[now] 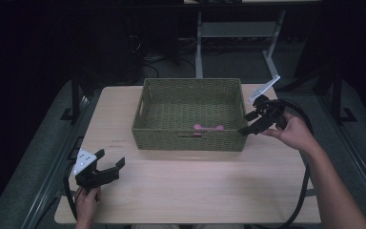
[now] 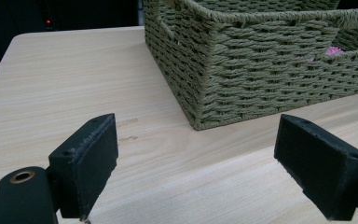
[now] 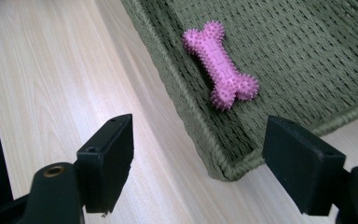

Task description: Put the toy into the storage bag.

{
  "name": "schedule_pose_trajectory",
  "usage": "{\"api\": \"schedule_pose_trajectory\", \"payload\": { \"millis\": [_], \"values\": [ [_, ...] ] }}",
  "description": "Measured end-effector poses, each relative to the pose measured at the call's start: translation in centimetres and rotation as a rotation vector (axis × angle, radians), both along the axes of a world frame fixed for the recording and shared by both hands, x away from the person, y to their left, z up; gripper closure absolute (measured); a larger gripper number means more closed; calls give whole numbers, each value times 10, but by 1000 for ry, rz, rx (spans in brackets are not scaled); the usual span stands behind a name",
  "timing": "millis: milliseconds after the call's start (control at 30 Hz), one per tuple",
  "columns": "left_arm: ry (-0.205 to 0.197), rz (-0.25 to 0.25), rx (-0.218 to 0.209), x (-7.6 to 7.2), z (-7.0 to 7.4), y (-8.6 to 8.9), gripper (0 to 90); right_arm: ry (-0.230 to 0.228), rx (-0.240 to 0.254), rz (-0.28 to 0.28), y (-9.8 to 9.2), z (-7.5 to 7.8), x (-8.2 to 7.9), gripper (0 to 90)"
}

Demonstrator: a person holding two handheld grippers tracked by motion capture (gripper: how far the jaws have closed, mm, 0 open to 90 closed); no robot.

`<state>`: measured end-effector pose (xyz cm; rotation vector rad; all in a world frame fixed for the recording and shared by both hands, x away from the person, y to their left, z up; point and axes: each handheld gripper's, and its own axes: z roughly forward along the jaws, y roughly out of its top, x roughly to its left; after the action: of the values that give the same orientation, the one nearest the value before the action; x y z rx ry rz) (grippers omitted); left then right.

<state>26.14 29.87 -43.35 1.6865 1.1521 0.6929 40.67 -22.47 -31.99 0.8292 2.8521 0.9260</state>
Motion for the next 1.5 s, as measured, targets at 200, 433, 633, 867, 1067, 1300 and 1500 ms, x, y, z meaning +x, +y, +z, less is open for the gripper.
{"api": "schedule_pose_trajectory", "payload": {
  "millis": [200,433,633,867,1067,1300,1500],
  "values": [
    [0,0,1,0,0,0,130,0,-6,-4,-4,-4,-4,230],
    [0,-1,3,0,0,0,130,17,-13,-13,-9,-8,-9,214],
    [0,-2,7,0,0,0,130,22,-8,-18,-13,-13,-15,212],
    [1,-5,8,0,0,-2,130,33,8,-32,-19,-22,-23,212],
    [2,-6,8,0,0,-2,130,33,20,-38,-26,-29,-30,213],
    [2,-6,10,0,0,-2,130,33,30,-48,-33,-38,-39,212],
    [4,-6,9,0,0,-2,130,39,39,-54,-37,-51,-47,210]
  ]
}}
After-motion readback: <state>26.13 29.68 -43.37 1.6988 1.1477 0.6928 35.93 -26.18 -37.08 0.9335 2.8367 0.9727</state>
